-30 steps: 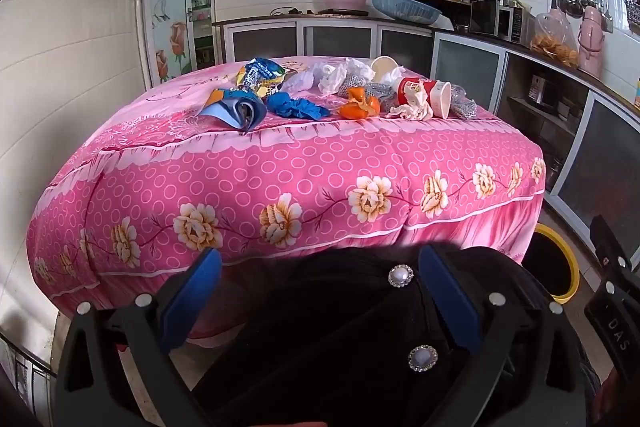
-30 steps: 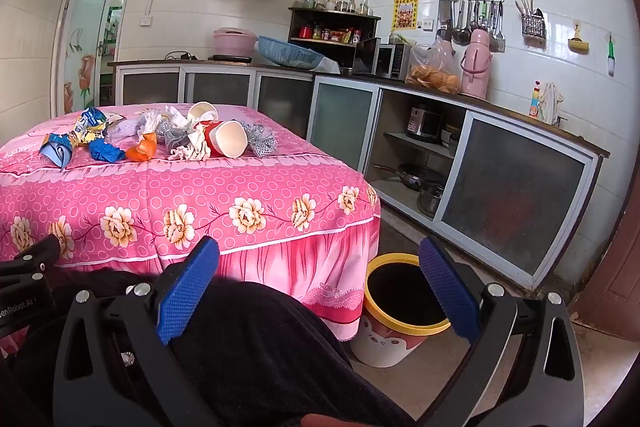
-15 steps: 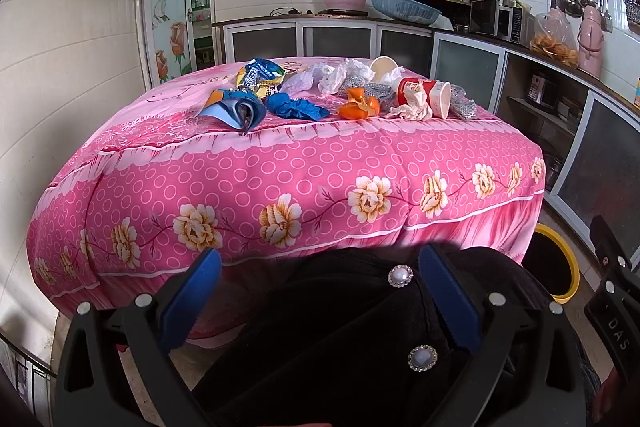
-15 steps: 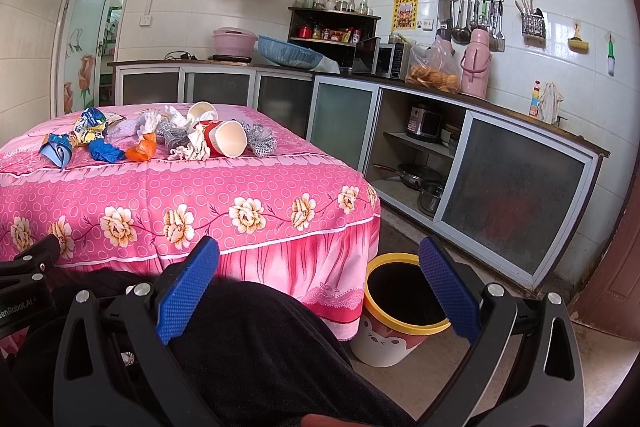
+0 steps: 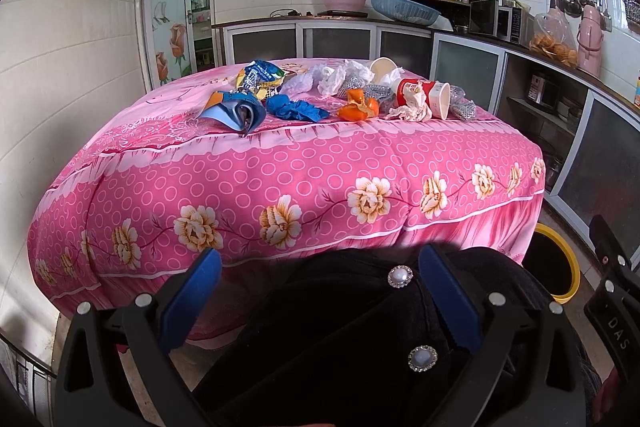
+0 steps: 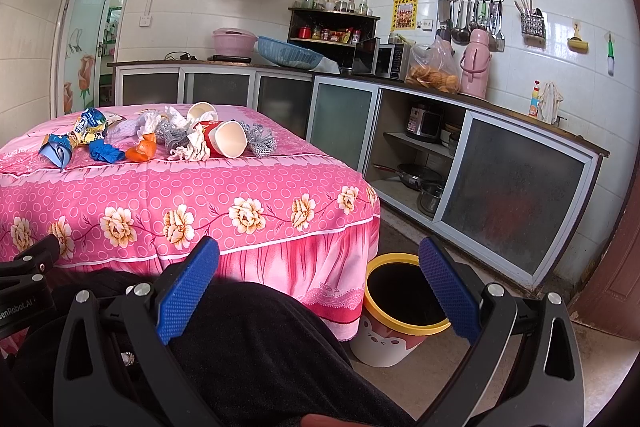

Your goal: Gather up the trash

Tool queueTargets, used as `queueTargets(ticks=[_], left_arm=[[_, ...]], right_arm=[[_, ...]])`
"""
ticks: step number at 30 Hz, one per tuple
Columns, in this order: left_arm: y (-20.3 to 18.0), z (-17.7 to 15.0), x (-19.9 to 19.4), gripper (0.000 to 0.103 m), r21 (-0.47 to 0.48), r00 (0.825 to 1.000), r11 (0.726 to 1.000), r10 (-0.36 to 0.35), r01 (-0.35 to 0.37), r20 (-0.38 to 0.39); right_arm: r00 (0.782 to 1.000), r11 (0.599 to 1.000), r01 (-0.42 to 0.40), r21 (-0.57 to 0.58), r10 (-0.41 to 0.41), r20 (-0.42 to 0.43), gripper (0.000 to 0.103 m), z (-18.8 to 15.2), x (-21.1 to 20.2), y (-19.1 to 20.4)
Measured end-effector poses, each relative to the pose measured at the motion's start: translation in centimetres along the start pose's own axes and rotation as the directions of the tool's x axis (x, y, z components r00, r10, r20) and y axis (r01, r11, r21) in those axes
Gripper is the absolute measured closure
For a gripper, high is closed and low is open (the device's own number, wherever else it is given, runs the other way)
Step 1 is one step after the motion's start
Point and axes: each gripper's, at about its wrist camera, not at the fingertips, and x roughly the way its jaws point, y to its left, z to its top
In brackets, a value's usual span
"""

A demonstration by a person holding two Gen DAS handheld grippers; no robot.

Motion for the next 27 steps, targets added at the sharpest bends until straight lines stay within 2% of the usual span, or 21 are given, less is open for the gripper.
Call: queueTargets(ticks=[27], left_arm=[[-0.11, -0.02, -0.08, 0.007, -0.002, 1.000, 1.000, 0.001, -0.001, 0.002]], right_arm=[[1.000, 1.000, 0.001, 0.002, -0.001, -0.003, 0.007, 0.02, 0.05, -0.07]])
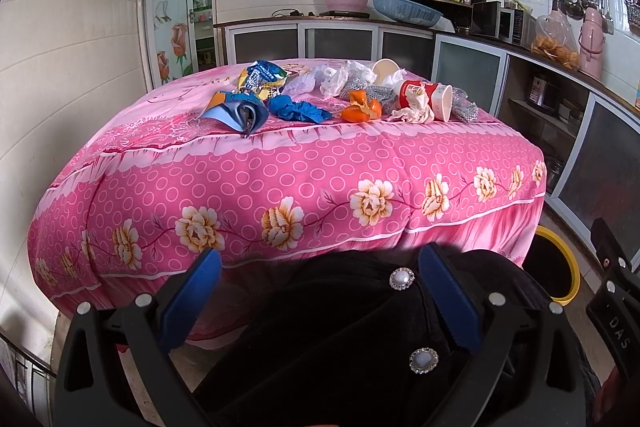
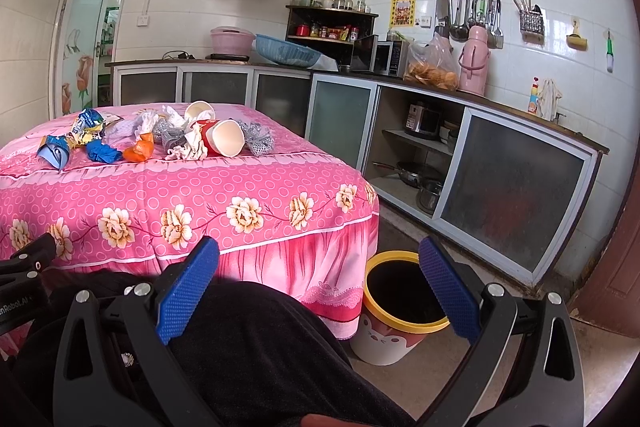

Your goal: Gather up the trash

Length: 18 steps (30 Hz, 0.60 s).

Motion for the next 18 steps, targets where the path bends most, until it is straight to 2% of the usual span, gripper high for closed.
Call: queueTargets(ticks=[18], left_arm=[[0.34, 0.09, 0.19, 0.007, -0.002, 1.000, 1.000, 0.000, 0.000, 0.000]], right_arm=[[1.000, 1.000, 0.000, 0.002, 0.000, -0.001, 0.007, -0.01, -0.06, -0.05]])
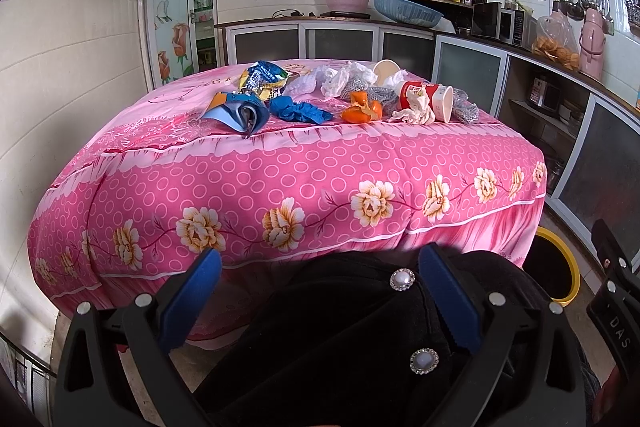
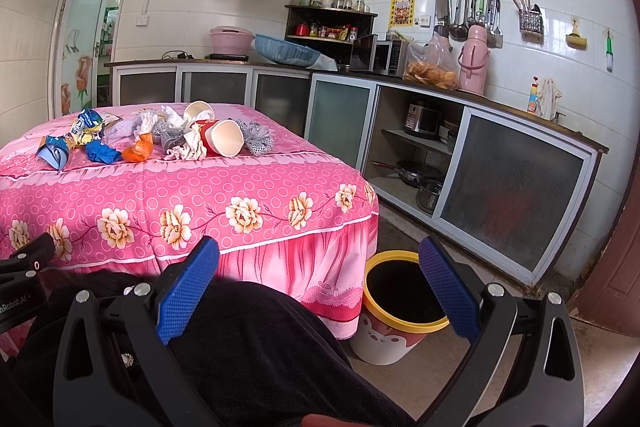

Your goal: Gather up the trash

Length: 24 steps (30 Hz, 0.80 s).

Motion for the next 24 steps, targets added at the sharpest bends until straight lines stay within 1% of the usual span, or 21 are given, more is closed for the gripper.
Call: queueTargets(ticks=[10, 12, 13, 16, 19, 20, 21, 22, 23, 24], left_arm=[[0.2, 0.2, -0.1, 0.007, -0.004, 1.000, 1.000, 0.006, -0.006, 0.009], [0.1, 0.3, -0.1, 0.007, -0.007, 1.000, 1.000, 0.006, -0.006, 0.013], [0.3, 0.4, -0.2, 0.007, -0.011, 1.000, 1.000, 0.011, -0.011, 0.018], [1.1, 0.9, -0.3, 0.007, -0.044, 0.999, 0.999, 0.010, -0.009, 0.041], [2.4, 2.0, -0.2, 0.007, -0.085, 0.997, 0.996, 0.035, -0.029, 0.071], [2.8, 2.4, -0.3, 0.007, -0.091, 0.995, 0.995, 0.054, -0.046, 0.086], [3.3, 3.0, -0.2, 0.007, -0.086, 0.991, 0.994, 0.078, -0.069, 0.105], [3.7, 3.4, -0.1, 0.007, -0.081, 0.990, 0.994, 0.079, -0.070, 0.114], [4.3, 4.0, 0.2, 0.007, -0.083, 0.989, 0.995, 0.060, -0.049, 0.132], [5.0, 4.5, 0.4, 0.007, -0.089, 0.989, 0.996, 0.043, -0.030, 0.143]], right_arm=[[1.000, 1.000, 0.005, 0.004, -0.005, -0.002, 0.007, 0.0, 0.3, -0.3], [1.000, 1.000, 0.016, 0.005, -0.016, -0.003, 0.007, -0.1, 0.2, -0.3], [0.999, 0.999, 0.035, 0.016, -0.035, 0.007, 0.007, 0.2, 0.0, -0.9], [0.998, 0.997, 0.068, 0.033, -0.068, 0.004, 0.007, 0.5, 0.3, -1.3], [0.998, 0.997, 0.063, 0.038, -0.063, -0.016, 0.007, 1.8, 1.3, -2.5], [0.998, 0.998, 0.047, 0.028, -0.046, -0.037, 0.007, 2.4, 2.0, -2.8], [0.998, 1.000, -0.009, 0.027, 0.010, -0.059, 0.007, 3.0, 2.8, -3.2], [0.992, 0.997, -0.076, 0.031, 0.078, -0.098, 0.007, 3.5, 3.9, -3.5], [0.976, 0.986, -0.159, 0.044, 0.164, -0.141, 0.007, 4.0, 5.2, -3.8], [0.944, 0.962, -0.262, 0.072, 0.271, -0.188, 0.007, 4.3, 6.6, -4.0]])
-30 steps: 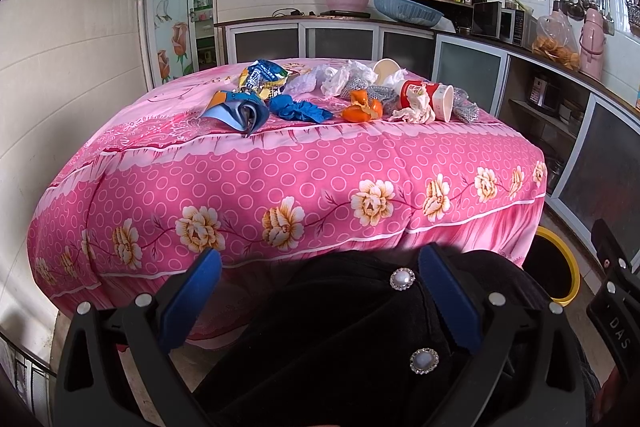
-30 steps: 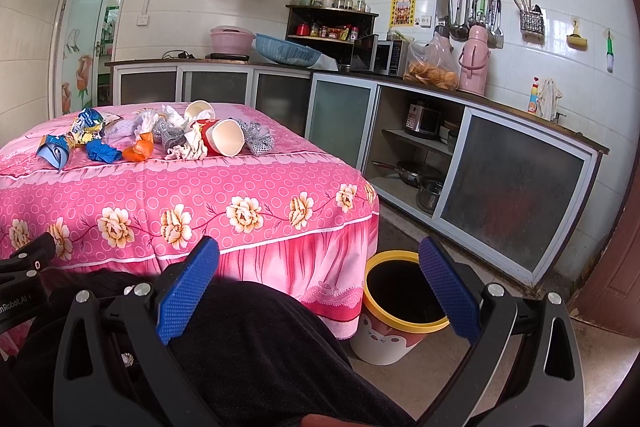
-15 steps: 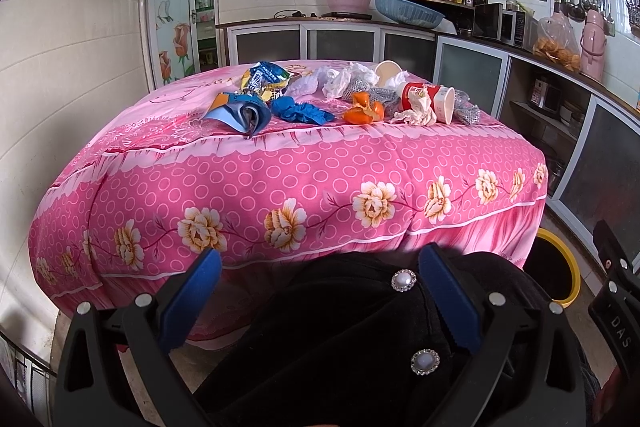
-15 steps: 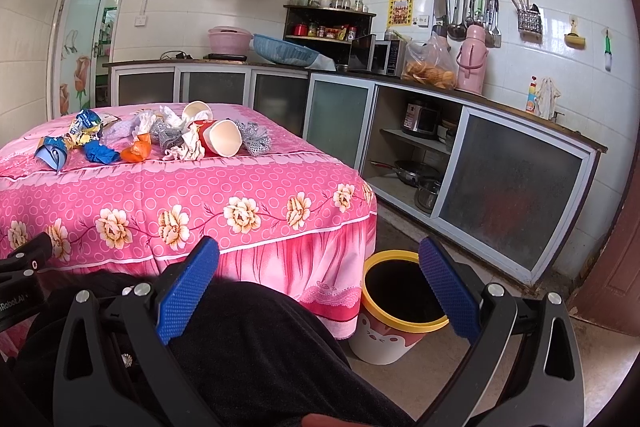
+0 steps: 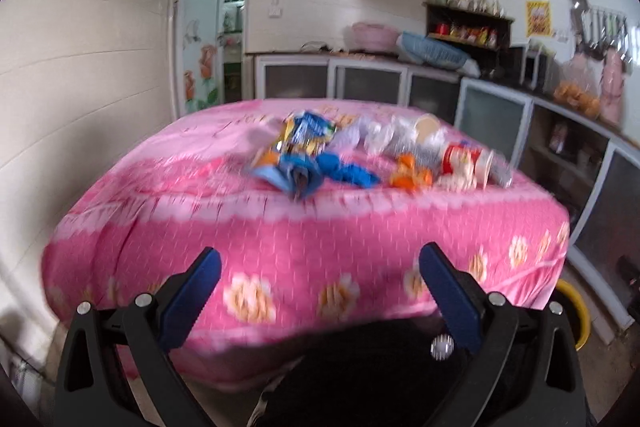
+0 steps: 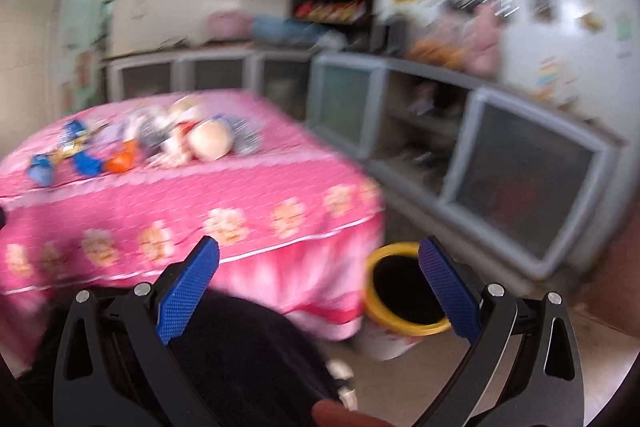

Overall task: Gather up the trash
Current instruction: 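Grasp the yellow snack wrappers with the left tool while the right tool grasps the silver mesh scrubber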

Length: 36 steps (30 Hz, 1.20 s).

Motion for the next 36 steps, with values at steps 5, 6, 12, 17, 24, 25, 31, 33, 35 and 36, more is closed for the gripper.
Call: queueTargets(ticks=[5, 6, 12, 17, 24, 25, 31, 33, 35, 36], left_arm=[[3.1, 2.9, 2.3, 0.007, -0.001, 0.999, 0.999, -0.033, 0.033, -0.015], [3.7, 3.4, 2.8, 0.007, -0.004, 0.998, 0.999, -0.045, 0.045, -0.033], [8.7, 6.7, 6.1, 0.007, -0.145, 0.981, 0.977, -0.169, 0.155, -0.095], [10.5, 8.5, 7.8, 0.007, -0.115, 0.989, 0.987, -0.123, 0.112, -0.086], [8.4, 9.9, 11.8, 0.007, 0.063, 0.969, 0.997, -0.026, 0.043, -0.245], [8.8, 10.1, 12.3, 0.007, 0.037, 0.963, 0.998, -0.040, 0.052, -0.266], [9.2, 10.5, 13.7, 0.007, 0.017, 0.955, 0.999, -0.034, 0.041, -0.295], [8.9, 10.6, 14.3, 0.007, -0.009, 0.942, 0.997, -0.076, 0.077, -0.327], [8.6, 10.8, 14.8, 0.007, -0.022, 0.938, 0.995, -0.097, 0.096, -0.332], [8.4, 10.9, 15.1, 0.007, -0.014, 0.938, 0.995, -0.094, 0.095, -0.334]], right_arm=[[0.949, 0.957, -0.276, 0.087, 0.285, -0.131, 0.007, 2.6, 4.5, -1.7], [0.943, 0.951, -0.294, 0.093, 0.305, -0.132, 0.007, 3.1, 5.0, -1.6], [0.946, 0.950, -0.311, 0.009, 0.310, -0.090, 0.007, 7.3, 8.8, -0.1], [0.973, 0.954, -0.232, -0.190, 0.226, -0.053, 0.007, 10.2, 12.4, 0.8], [0.951, 0.931, -0.287, -0.226, 0.247, -0.188, 0.007, 12.9, 19.6, 0.5], [0.943, 0.926, -0.310, -0.216, 0.271, -0.193, 0.007, 13.3, 20.0, 0.3], [0.894, 0.864, -0.417, -0.282, 0.333, -0.300, 0.008, 14.1, 22.8, 1.0], [0.912, 0.858, -0.381, -0.344, 0.287, -0.294, 0.008, 13.8, 23.4, 1.7], [0.908, 0.858, -0.385, -0.339, 0.287, -0.305, 0.008, 14.0, 24.1, 1.9], [0.909, 0.860, -0.385, -0.334, 0.290, -0.299, 0.008, 14.2, 24.4, 2.0]])
